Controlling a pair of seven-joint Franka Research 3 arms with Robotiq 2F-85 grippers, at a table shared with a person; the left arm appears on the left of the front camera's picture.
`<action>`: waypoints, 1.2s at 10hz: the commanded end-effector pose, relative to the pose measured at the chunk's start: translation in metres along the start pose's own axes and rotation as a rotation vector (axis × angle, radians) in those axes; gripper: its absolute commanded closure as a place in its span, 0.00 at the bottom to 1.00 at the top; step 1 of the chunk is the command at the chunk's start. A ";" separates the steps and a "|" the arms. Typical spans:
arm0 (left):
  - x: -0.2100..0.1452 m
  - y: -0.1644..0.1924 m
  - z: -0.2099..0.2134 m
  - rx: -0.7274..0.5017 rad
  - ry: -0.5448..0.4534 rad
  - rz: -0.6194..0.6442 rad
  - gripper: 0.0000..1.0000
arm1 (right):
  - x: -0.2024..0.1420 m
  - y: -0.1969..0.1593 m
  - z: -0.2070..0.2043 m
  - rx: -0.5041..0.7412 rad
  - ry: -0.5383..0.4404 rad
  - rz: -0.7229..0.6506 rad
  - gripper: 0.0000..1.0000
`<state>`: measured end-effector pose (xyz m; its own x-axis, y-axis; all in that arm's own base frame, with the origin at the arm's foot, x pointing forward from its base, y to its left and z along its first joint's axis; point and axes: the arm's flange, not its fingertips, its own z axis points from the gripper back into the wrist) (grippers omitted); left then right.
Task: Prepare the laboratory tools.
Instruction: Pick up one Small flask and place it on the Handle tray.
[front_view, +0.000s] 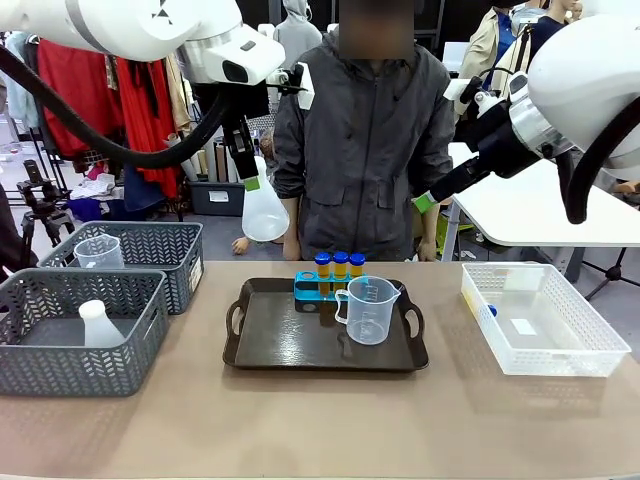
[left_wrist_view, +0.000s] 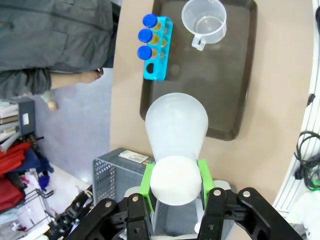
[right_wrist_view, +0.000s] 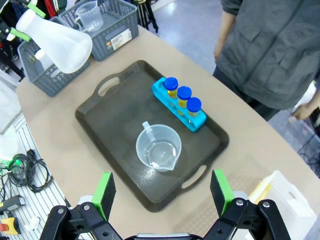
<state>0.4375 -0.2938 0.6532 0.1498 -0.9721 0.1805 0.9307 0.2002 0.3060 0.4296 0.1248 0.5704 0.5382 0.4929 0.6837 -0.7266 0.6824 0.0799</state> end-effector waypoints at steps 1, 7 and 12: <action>0.011 0.005 -0.008 -0.015 0.025 -0.103 1.00 | 0.000 -0.001 0.000 0.017 -0.020 0.000 0.00; 0.064 0.017 -0.113 -0.092 0.145 -0.278 1.00 | 0.000 -0.001 0.000 0.017 -0.020 0.000 0.00; 0.068 0.017 -0.189 -0.221 0.069 -0.317 1.00 | 0.000 -0.001 0.000 0.017 -0.020 0.000 0.00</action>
<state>0.5255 -0.3823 0.4907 -0.1185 -0.9929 0.0141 0.9831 -0.1153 0.1420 0.4295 0.1248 0.5705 0.5380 0.4930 0.6837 -0.7266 0.6824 0.0796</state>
